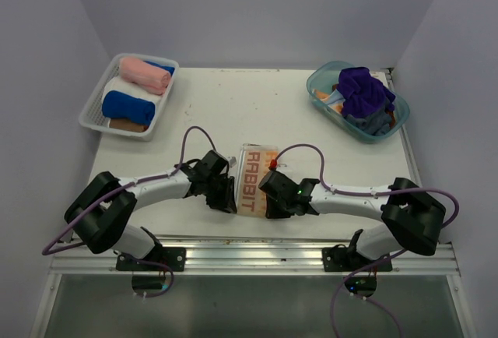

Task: Roll the towels
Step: Roll the towel

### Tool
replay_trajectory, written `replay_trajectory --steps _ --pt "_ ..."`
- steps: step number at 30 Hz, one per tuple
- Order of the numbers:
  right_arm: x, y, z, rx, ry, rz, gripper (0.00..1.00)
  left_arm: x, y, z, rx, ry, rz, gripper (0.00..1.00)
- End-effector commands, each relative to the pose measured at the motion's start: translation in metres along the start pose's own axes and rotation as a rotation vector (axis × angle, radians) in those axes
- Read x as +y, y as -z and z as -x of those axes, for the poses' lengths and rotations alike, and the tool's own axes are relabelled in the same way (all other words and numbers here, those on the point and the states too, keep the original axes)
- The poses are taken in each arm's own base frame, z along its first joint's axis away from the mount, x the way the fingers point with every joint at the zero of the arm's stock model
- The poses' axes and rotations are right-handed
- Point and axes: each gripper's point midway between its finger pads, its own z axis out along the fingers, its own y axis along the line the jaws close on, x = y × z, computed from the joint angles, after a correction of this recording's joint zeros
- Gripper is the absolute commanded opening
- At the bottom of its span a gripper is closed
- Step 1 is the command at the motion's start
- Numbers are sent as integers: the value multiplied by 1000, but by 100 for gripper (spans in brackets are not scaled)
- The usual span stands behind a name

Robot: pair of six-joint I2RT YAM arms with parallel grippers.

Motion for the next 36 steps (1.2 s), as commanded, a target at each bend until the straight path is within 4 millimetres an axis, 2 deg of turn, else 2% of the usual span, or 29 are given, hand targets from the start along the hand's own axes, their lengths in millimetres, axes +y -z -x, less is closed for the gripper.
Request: replay_trajectory --steps 1,3,8,12,15,16,17,20,23,27,36 --pt "-1 1 1 -16 -16 1 27 -5 -4 7 -25 -2 -14 28" --pt "-2 2 1 -21 -23 3 26 -4 -4 6 -22 1 -12 23" --pt "-4 4 1 -26 -30 -2 17 -7 -2 6 -20 9 -20 5" --pt "-3 5 2 -30 -31 3 15 -12 1 9 -27 12 -32 0" --pt "-3 6 2 -31 -31 2 20 -13 3 10 -31 15 -29 0" --pt "-4 7 2 -31 -32 -1 30 -13 4 9 -30 15 -29 1" --pt "-5 7 1 -31 -32 -5 33 -13 6 9 -34 17 -29 9" --pt "-8 10 3 -42 -43 -11 35 -14 12 8 -44 21 -29 23" --pt "-9 14 5 -53 -47 -9 36 -16 17 9 -60 17 -34 27" --pt "-8 15 5 -56 -47 -4 36 -20 17 11 -63 1 -44 41" --pt "-7 14 4 -49 -41 6 35 -20 5 2 -31 -16 -50 44"
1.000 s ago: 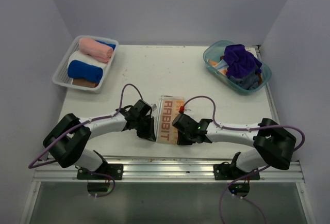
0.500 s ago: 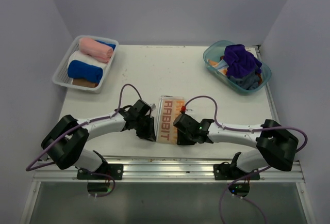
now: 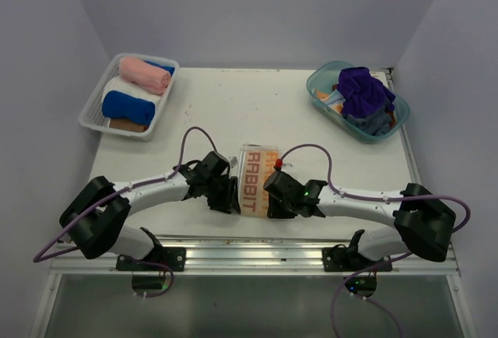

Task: Roll the towels
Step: Roll the towel

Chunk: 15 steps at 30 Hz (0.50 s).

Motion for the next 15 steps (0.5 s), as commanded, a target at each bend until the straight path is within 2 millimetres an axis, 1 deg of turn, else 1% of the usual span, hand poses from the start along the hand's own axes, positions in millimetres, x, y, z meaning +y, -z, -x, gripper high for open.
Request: replay_trajectory --steps 1,2,6,9,10,11,13,14,15 --pt "-4 -1 -1 -8 -3 -14 35 -7 -4 5 -16 -21 -25 44" --pt "-4 -2 -2 -4 -2 -14 35 -6 -6 5 -13 -20 -22 46" --pt "-6 -8 -6 3 -6 -19 33 -3 -11 4 -9 -16 -15 46" --pt "-7 -11 -8 9 -7 -23 31 -1 -15 4 -8 -15 -4 44" --pt "-6 -12 -7 8 -10 -19 28 -2 -15 5 -10 -13 -6 43" --pt "-6 -12 -8 9 -6 -20 27 -1 -15 5 -12 -9 -4 38" --pt "-7 -12 -7 6 -6 -24 20 -3 -14 8 -18 -8 -7 33" --pt "-5 -10 -5 1 -7 -19 17 -5 -14 10 -22 -6 -8 25" --pt "-4 -9 -4 -2 -5 -17 13 -6 -13 11 -26 -6 -8 21"
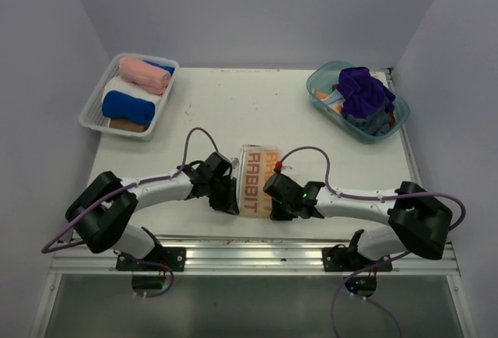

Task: Roll the towels
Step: Roll the towel

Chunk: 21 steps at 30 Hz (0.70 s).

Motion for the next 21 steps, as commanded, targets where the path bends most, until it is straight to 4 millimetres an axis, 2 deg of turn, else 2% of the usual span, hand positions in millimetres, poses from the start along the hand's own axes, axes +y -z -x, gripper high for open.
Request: replay_trajectory --steps 1,2,4,11,21 --pt "2 1 6 -27 -5 -1 11 -8 0 12 -39 -13 -12 17" --pt "4 3 7 -30 -2 5 9 -9 1 14 -48 -10 -10 8" --pt "6 8 12 -47 1 0 4 -13 7 18 -60 -9 -4 0" --pt "7 26 31 -110 16 -17 0 -38 34 44 -140 -18 -25 0" --pt "11 41 59 -202 38 -53 0 -53 52 63 -182 0 -22 0"
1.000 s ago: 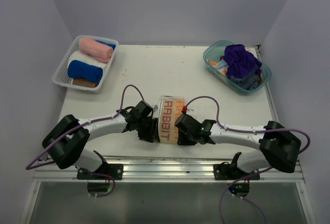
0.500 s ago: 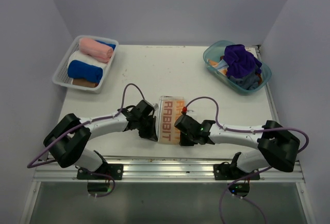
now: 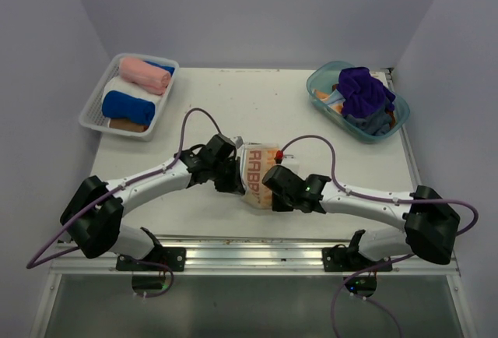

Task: Roll the towels
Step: Roll the towel

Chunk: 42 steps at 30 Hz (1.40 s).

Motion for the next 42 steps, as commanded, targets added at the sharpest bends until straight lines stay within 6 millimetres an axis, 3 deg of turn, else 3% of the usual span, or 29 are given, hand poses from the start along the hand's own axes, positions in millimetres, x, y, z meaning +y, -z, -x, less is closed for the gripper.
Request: replay_trajectory --steps 1,8,21,25,30,32,33,34,36,39,42 --pt "3 10 29 -92 2 -26 0 -10 13 14 -44 22 2 0" --pt "2 8 52 -101 -15 -59 0 -6 16 34 -68 82 -11 0" --pt "-2 -2 85 -76 8 -103 0 13 5 61 -54 164 -27 0" --pt "-4 -6 73 -46 -13 -85 0 15 3 54 -22 155 -37 0" --pt "0 -7 38 24 -44 -20 0 21 2 20 41 132 -78 0" --pt "0 -9 18 60 -32 -18 1 32 5 5 54 121 -62 15" --pt "0 -9 11 73 -25 -19 12 35 5 0 58 116 -54 23" --pt "-3 -9 4 87 -20 -33 21 40 7 -5 68 114 -40 39" --pt "-8 -6 3 80 -23 -53 41 48 7 -13 85 99 -14 44" --pt "-11 5 18 9 -38 -60 43 48 11 -8 62 88 6 43" --pt "-7 15 40 -62 -37 -74 39 28 14 8 20 56 -18 36"
